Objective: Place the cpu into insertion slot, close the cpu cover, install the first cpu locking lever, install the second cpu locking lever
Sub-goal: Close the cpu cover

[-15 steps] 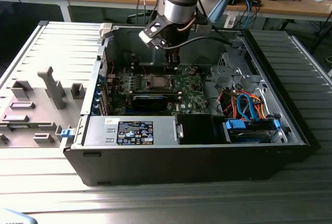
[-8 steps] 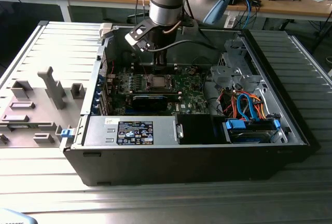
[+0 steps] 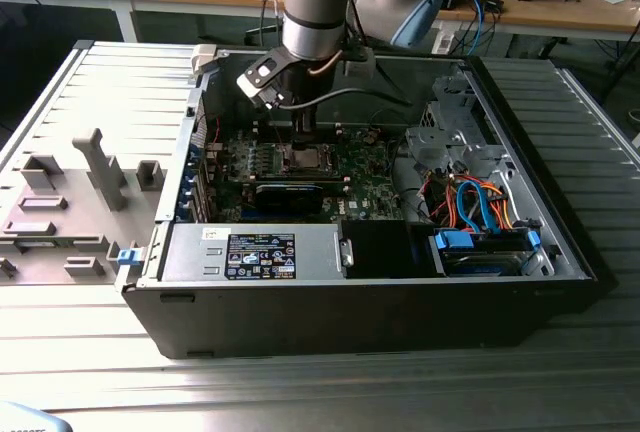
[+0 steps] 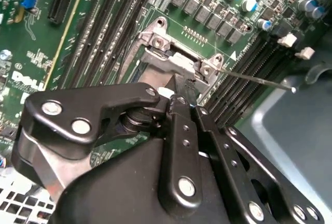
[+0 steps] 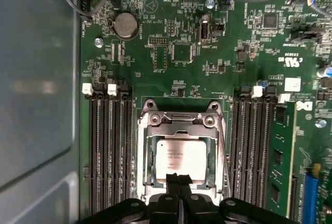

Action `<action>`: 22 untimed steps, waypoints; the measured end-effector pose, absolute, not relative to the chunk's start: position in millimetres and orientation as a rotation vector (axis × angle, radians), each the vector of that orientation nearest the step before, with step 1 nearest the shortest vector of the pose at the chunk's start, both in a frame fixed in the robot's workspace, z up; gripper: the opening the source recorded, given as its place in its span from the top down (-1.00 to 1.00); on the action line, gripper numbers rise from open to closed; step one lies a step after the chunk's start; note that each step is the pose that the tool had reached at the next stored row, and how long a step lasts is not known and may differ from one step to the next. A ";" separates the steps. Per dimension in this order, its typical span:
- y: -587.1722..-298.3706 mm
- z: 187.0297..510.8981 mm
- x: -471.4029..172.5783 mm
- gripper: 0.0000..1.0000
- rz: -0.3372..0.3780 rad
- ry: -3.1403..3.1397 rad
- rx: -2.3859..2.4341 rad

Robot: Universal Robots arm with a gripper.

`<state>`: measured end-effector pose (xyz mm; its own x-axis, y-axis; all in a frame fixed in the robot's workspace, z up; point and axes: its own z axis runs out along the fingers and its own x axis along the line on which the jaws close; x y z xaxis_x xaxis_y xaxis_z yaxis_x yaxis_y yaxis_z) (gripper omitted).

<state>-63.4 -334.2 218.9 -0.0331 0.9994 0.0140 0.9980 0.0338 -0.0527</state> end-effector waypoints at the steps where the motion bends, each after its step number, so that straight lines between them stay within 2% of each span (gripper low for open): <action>1: -334.2 215.1 -64.7 0.79 0.043 -2.224 -2.151; 7: -334.5 203.0 -68.1 0.79 0.046 -2.225 -2.151; 13: -335.2 204.4 -60.3 0.79 0.045 -2.223 -2.150; 22: -335.4 247.7 -57.2 0.79 0.049 -2.221 -2.148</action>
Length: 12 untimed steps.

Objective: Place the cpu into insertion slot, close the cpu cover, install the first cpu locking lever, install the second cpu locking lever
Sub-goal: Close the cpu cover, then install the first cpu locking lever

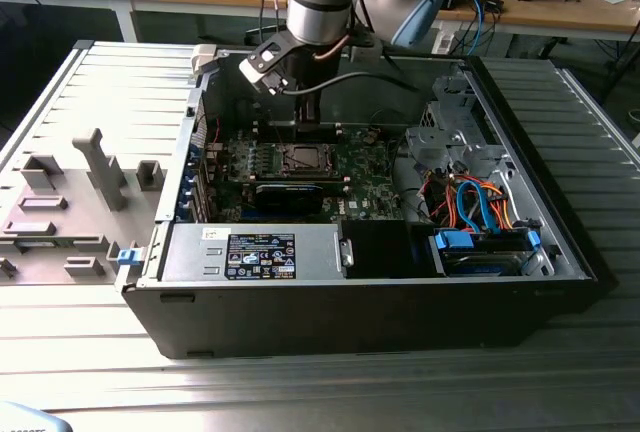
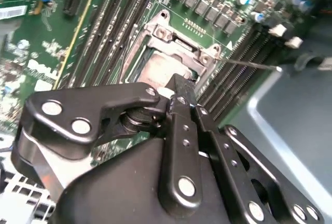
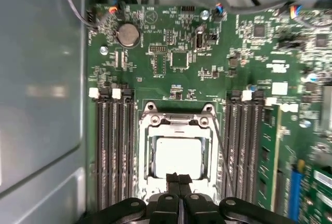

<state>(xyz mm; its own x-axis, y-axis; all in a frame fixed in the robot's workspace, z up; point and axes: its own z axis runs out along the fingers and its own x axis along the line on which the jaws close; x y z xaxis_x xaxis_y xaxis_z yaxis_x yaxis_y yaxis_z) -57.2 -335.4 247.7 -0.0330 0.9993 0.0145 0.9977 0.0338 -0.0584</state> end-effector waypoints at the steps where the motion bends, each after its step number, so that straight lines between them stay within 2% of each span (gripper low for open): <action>1: -335.4 250.3 -57.2 0.79 0.049 -2.221 -2.148; 12: -335.4 250.7 -57.2 0.79 0.054 -2.346 -2.014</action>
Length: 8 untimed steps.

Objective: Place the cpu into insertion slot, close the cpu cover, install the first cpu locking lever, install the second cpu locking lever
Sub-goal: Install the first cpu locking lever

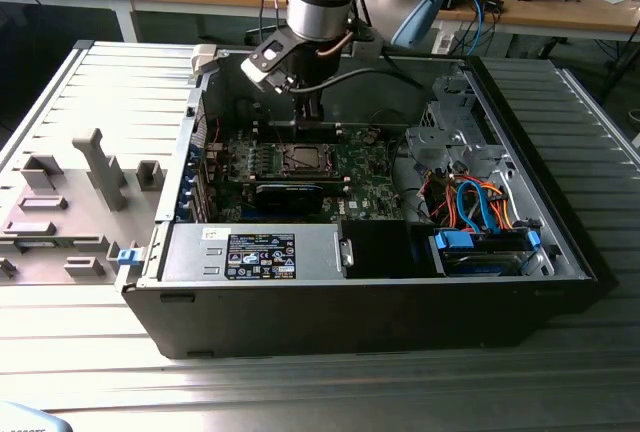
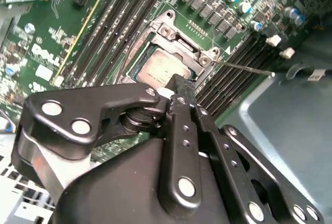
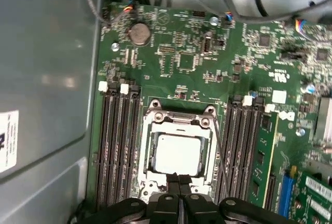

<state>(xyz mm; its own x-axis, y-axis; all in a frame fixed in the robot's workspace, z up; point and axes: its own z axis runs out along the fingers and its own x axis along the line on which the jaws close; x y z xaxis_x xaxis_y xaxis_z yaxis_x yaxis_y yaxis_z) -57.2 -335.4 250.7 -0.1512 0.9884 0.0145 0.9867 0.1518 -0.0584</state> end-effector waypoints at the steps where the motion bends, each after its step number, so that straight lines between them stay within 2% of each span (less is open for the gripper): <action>1: -335.4 250.6 -57.2 0.79 0.055 -2.374 -1.981; 8: -335.4 250.3 -57.2 0.79 0.061 -2.519 -1.799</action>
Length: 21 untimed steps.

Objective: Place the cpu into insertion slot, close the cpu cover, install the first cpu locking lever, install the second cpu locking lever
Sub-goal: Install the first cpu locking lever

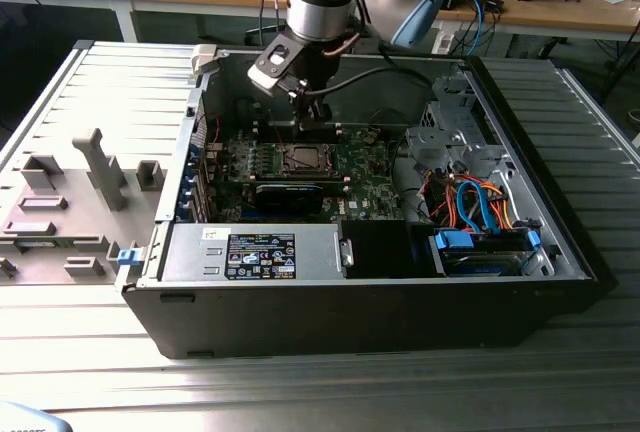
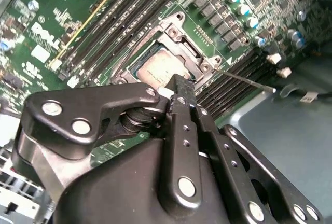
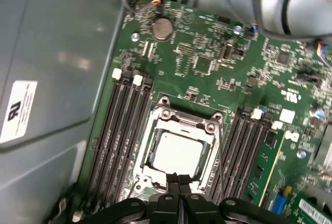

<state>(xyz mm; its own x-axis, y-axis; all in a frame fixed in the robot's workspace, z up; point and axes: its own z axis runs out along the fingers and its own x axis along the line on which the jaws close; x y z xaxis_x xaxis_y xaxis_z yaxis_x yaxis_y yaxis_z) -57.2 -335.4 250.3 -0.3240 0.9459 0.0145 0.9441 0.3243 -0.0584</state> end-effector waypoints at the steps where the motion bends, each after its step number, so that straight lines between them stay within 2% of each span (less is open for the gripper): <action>1: -335.4 250.3 -57.2 0.79 0.061 -2.536 -1.775; 15: -335.4 249.7 -57.2 0.79 0.073 -2.834 -1.264; 21: -335.4 249.4 -57.2 0.79 0.040 -2.919 -1.038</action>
